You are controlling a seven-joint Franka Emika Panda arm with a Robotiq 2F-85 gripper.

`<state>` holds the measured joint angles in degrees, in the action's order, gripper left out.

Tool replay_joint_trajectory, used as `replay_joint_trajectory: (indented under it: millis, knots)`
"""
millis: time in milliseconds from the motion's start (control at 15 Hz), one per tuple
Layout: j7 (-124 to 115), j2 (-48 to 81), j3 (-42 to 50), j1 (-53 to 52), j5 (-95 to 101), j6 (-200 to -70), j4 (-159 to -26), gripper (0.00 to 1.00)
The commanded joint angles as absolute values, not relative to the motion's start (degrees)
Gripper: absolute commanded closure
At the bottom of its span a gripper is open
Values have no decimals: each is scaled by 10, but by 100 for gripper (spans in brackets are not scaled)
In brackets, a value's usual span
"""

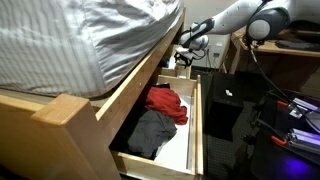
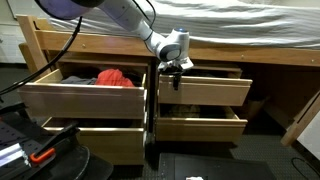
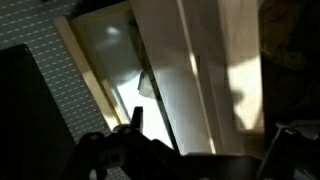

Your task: Open the top right drawer, pick up the orange cloth from the top left drawer and put it in the top right drawer.

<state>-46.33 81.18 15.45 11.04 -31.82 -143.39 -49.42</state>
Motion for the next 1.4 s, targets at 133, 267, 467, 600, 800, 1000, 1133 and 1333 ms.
replay_joint_trajectory:
  millis: [133,267,467,600,800,1000,1133,1333]
  knots:
    - [-567,752,254,64,-280,-1373,-583,0]
    - [-602,727,300,39,-256,-1345,-612,0]
    - [-616,681,353,5,-222,-1264,-652,0]
    - [-608,659,374,-12,-207,-1215,-674,0]
    - [-596,633,387,-25,-210,-1202,-707,0]
    - [-602,652,385,-15,-220,-1224,-675,0]
    - [-592,635,384,-22,-225,-1250,-699,0]
    - [-619,605,330,7,-161,-1267,-711,0]
